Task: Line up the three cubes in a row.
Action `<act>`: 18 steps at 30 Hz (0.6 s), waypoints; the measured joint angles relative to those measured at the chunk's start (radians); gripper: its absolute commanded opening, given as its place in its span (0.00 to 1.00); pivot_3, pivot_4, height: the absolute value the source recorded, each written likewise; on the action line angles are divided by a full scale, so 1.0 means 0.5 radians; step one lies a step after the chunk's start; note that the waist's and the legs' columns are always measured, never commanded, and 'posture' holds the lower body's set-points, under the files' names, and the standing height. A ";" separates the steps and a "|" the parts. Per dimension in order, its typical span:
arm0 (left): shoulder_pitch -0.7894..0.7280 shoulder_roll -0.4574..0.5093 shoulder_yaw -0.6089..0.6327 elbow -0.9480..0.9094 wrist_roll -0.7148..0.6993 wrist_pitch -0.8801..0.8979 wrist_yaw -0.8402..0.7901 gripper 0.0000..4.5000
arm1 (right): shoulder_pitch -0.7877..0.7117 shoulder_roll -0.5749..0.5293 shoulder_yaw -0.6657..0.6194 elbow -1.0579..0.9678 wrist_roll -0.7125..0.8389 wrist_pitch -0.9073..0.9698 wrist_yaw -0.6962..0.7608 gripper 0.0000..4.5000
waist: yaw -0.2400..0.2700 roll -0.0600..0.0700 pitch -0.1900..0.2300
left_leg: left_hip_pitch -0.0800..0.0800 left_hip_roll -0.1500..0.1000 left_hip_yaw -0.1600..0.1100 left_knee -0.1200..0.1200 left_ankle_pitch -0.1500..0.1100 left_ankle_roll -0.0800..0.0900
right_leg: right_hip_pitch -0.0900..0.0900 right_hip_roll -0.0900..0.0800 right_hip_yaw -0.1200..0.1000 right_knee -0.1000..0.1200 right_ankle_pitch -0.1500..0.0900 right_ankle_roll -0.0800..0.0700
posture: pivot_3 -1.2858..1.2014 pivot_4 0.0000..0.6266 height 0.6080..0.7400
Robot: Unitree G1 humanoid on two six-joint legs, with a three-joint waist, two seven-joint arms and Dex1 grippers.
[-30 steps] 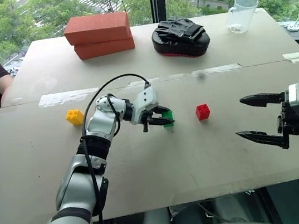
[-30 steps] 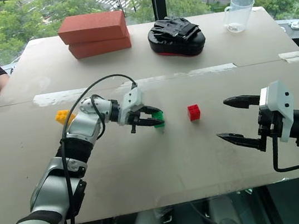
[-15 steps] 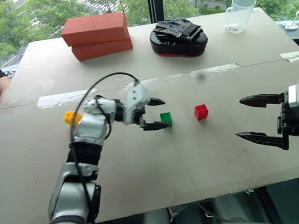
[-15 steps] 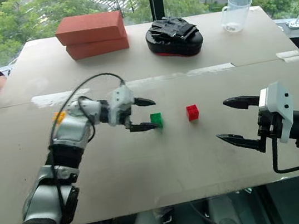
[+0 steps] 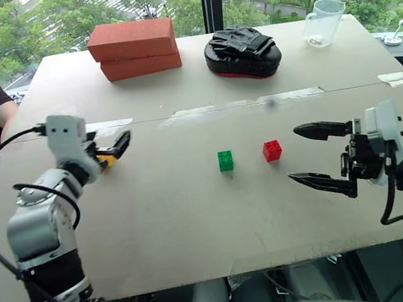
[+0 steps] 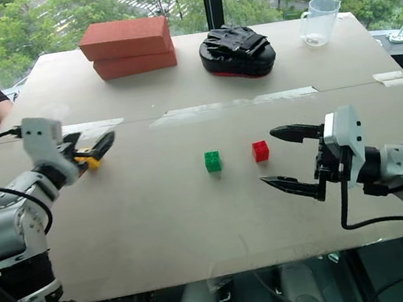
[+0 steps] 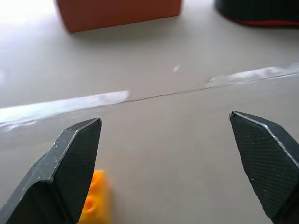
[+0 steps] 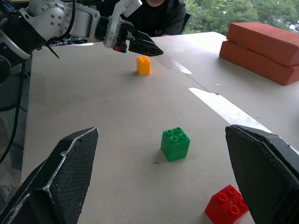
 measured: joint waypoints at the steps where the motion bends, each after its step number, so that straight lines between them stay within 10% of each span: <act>1: 0.005 0.022 0.010 0.003 0.011 0.029 0.036 1.00 | -0.030 0.000 0.026 0.050 -0.014 -0.012 0.036 1.00 | 0.005 0.000 0.000 | -0.001 0.000 0.000 0.000 0.000 0.000 | 0.000 -0.001 -0.001 0.000 0.000 0.000 | 0.52 0.24 1.00; 12: -0.040 0.236 -0.176 0.466 0.042 -0.137 -0.101 1.00 | 0.008 -0.012 0.067 0.106 -0.045 -0.080 0.116 1.00 | -0.001 0.000 0.000 | -0.001 0.000 0.002 -0.002 0.000 -0.001 | -0.002 -0.003 -0.005 0.000 0.001 -0.004 | 0.52 0.24 1.00; 18: -0.130 0.285 -0.252 0.808 0.081 -0.386 -0.226 0.52 | 0.077 -0.051 -0.001 0.048 -0.043 -0.080 0.084 1.00 | 0.000 -0.001 0.000 | -0.002 0.000 0.002 -0.002 0.000 0.000 | -0.002 -0.006 -0.006 -0.001 -0.001 -0.012 | 0.52 0.24 1.00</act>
